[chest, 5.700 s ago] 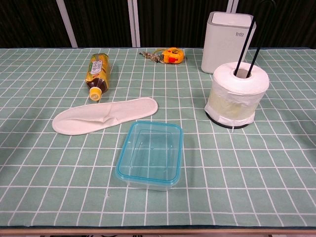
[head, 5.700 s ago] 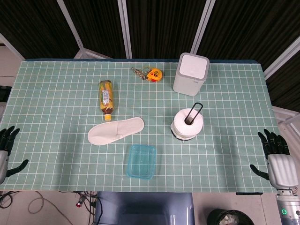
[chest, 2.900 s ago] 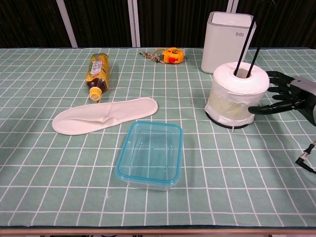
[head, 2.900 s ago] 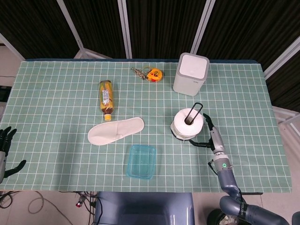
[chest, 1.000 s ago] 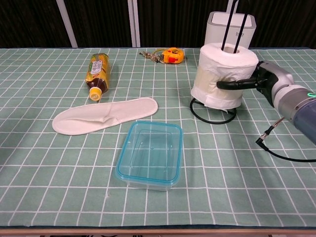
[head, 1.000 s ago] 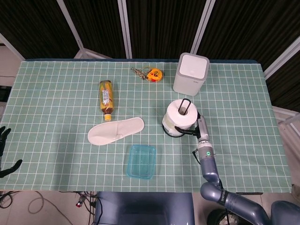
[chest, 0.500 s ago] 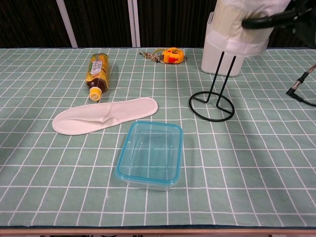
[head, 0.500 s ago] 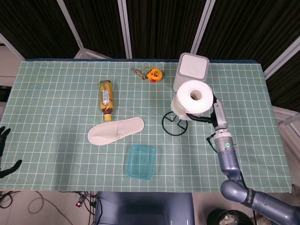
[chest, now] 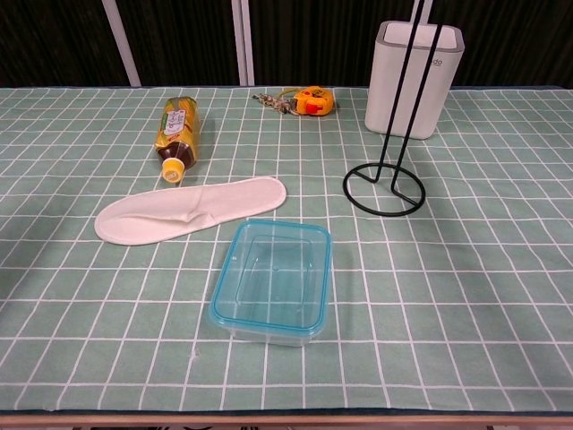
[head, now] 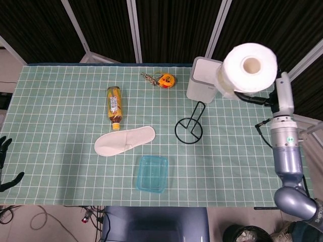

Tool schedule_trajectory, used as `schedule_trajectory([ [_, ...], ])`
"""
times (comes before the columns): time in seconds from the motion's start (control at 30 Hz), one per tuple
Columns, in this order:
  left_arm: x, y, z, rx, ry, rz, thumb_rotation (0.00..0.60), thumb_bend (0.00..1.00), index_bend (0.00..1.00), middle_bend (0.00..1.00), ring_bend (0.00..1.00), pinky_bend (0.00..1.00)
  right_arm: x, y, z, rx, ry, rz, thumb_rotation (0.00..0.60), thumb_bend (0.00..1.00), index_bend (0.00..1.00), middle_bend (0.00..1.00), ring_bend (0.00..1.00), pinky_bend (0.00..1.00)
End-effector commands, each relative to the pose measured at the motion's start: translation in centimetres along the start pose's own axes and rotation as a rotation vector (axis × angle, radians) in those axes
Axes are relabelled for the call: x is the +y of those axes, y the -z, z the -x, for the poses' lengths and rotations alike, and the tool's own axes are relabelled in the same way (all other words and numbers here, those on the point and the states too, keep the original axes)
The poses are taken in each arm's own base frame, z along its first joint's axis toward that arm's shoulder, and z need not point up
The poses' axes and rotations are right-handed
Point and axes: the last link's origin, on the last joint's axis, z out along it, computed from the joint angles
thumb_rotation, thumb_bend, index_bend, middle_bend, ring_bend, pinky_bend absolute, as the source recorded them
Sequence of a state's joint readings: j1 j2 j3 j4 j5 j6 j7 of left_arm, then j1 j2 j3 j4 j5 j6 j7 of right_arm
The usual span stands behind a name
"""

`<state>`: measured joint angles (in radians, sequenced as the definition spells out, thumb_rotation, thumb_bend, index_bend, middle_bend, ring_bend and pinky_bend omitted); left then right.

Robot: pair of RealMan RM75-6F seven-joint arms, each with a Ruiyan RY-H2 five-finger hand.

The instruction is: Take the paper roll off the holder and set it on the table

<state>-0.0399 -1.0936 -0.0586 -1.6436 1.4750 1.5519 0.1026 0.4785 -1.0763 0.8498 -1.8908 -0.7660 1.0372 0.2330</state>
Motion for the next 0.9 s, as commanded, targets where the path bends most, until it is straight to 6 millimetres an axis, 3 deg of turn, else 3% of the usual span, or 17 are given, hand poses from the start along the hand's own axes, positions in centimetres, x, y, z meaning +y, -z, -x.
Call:
schedule_trajectory([
  [0.03,0.1,0.0,0.0,0.0,-0.001,0.003,0.6,0.18,0.04,0.0,0.0,0.02,-0.5,-0.2,-3.1,0.063,0.04,0.022,0.6,0.07,0.41,0.34,0.29,0.09],
  [0.2,0.2,0.1,0.1,-0.002,-0.004,0.007,0.6,0.18,0.04,0.0,0.0,0.02,2.1,0.7,-4.8,0.062,0.084,0.102,0.6,0.07,0.41,0.34,0.28,0.09],
  [0.33,0.3,0.1,0.1,-0.004,-0.005,0.008,0.6,0.18,0.04,0.0,0.0,0.02,6.0,2.9,-4.9,0.025,0.105,0.18,0.6,0.07,0.41,0.34,0.28,0.08],
  [0.57,0.1,0.1,0.0,-0.001,-0.005,0.001,0.6,0.18,0.04,0.0,0.0,0.02,13.4,8.1,-2.8,-0.073,0.035,0.313,0.6,0.07,0.41,0.34,0.28,0.07],
  [0.9,0.3,0.1,0.2,-0.006,-0.006,0.008,0.6,0.18,0.04,0.0,0.0,0.02,18.8,14.3,1.2,-0.196,0.004,0.357,0.6,0.07,0.41,0.34,0.27,0.05],
])
